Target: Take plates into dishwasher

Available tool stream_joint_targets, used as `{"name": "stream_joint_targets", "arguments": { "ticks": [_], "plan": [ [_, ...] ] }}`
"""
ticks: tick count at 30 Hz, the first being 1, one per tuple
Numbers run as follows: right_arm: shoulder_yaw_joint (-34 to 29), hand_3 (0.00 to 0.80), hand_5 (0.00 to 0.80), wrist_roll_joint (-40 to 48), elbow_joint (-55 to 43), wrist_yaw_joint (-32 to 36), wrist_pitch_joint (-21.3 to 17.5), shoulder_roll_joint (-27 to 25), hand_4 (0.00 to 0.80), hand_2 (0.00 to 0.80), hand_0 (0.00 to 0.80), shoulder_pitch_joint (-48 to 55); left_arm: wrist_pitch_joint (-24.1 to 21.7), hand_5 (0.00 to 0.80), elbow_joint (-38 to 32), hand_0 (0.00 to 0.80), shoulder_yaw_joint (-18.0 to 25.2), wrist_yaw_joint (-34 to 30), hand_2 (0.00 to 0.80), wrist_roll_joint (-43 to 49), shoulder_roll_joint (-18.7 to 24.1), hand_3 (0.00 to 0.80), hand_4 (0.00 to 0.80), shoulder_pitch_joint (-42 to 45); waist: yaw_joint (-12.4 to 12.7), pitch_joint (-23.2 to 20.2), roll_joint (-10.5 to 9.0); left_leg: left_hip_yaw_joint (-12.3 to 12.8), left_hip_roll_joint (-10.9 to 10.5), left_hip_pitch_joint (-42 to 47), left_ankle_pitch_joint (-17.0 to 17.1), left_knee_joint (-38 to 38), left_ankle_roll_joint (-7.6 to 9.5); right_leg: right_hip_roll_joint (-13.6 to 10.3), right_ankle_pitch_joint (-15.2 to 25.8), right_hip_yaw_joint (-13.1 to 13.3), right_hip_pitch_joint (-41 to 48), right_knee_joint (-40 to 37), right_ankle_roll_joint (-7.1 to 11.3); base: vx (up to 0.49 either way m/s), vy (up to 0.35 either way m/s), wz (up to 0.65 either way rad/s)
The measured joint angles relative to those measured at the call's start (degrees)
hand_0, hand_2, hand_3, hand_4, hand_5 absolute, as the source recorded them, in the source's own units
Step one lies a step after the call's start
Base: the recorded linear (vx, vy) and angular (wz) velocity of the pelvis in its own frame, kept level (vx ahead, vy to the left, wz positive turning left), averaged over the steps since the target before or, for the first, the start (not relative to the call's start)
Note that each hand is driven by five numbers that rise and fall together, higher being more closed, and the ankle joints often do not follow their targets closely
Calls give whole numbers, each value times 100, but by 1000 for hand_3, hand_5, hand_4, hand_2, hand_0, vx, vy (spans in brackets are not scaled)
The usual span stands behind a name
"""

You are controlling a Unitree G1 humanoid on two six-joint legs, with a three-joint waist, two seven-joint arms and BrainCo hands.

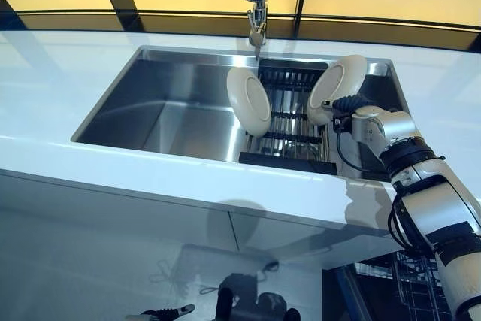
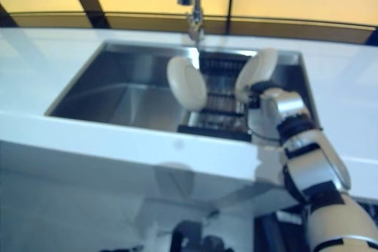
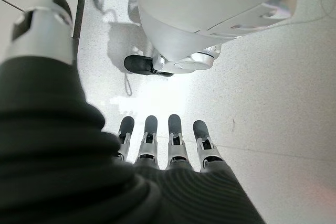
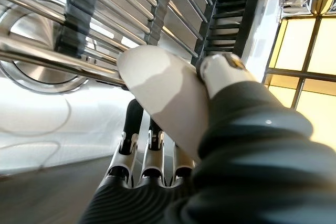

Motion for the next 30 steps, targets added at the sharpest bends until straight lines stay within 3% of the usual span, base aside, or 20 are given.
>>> {"name": "stream_joint_targets", "arguments": {
  "ticks": [18, 30],
  "plan": [
    [222, 800, 800, -387, 94, 114, -47, -46, 800, 800, 800, -68, -185, 0, 29, 0, 0, -175, 0, 29, 5, 0, 0, 54, 51, 16, 13, -12, 2, 47, 22, -2, -2, 3, 4, -23, 46, 1, -1, 6, -4, 0],
    [222, 800, 800, -387, 34, 347, -379, -375, 800, 800, 800, -235, -269, 0, 21, 0, -2, -257, 0, 288, 129, 0, 0, 129, 31, -25, -119, 87, 7, 331, 17, -7, 0, -2, 7, 55, 300, 2, 6, 24, -6, -3]
  ]
}}
